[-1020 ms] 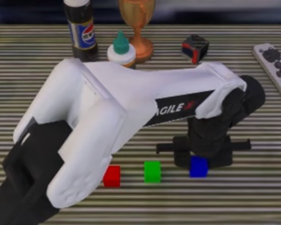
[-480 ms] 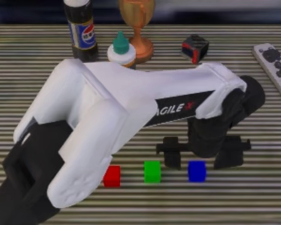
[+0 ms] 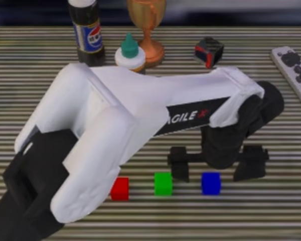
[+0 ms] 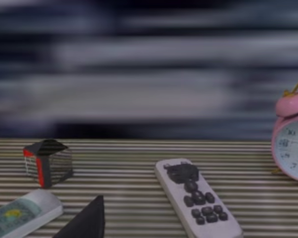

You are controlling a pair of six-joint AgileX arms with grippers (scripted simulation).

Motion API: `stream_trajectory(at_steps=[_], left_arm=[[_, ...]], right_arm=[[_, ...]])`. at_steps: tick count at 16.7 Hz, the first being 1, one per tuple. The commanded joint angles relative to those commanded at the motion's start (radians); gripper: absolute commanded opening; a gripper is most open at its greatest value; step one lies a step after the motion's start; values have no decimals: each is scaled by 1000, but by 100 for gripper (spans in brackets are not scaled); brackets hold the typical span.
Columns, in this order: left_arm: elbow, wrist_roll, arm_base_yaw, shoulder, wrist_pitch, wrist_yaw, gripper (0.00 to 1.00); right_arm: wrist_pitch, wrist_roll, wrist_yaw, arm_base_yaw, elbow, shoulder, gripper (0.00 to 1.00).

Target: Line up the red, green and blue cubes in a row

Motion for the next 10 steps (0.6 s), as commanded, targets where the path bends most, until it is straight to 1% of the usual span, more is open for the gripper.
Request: stream_trajectory(at_steps=[3, 8, 10], left_arm=[[38, -2, 0, -8, -42, 2, 100], [167, -7, 11, -48, -220, 0, 100], [181, -6, 14, -55, -236, -1, 100]], right_arm=[[0, 0, 0, 0, 0, 0, 100], [0, 0, 0, 0, 0, 0, 100], [0, 0, 0, 0, 0, 0, 100]])
